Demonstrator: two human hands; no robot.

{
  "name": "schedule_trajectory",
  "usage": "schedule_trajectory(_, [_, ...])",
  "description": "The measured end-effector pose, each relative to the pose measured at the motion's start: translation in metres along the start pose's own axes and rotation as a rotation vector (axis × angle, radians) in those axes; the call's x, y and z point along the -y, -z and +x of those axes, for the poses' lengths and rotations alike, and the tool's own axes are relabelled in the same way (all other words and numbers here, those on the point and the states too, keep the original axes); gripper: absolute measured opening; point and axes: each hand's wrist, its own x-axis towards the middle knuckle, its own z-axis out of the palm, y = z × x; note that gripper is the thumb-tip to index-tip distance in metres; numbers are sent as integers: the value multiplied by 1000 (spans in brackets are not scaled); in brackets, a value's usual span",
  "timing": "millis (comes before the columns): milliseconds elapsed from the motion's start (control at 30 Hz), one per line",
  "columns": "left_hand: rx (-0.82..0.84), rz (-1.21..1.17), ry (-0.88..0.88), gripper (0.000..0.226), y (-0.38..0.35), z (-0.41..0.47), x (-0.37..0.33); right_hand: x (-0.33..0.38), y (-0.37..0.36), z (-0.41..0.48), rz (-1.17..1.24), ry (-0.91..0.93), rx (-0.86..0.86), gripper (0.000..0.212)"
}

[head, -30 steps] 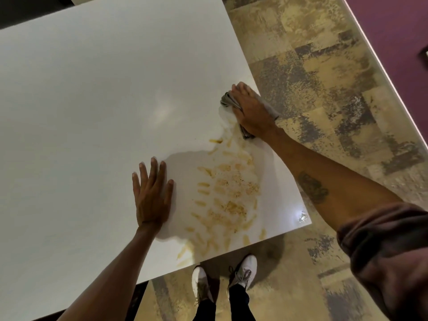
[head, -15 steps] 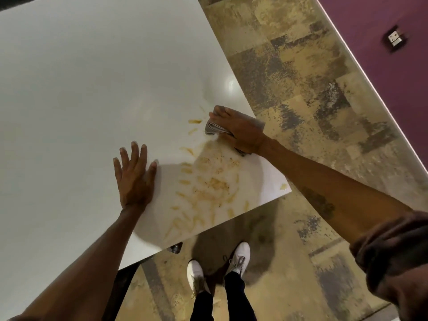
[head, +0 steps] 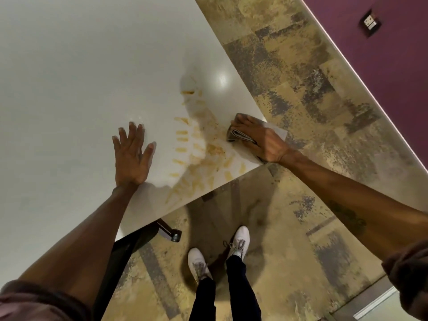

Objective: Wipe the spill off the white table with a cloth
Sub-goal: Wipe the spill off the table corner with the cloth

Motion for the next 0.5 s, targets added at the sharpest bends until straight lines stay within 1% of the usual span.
schedule_trajectory(133, [10,142,-64,69,-6,-16,1,28,-16,-9,4,-220,-85,46])
schedule_trajectory(233, [-16,191,-32,70,-9,-22,0,56,-35,-8,21,-395,-156,48])
schedule_trajectory(367, [-56,228,71,73,-11,-23,0,97,-68,4,108,-682,-379,49])
schedule_trajectory(500, [-48,197,86,72,-13,-22,1,121,-92,35,111,-914,-602,52])
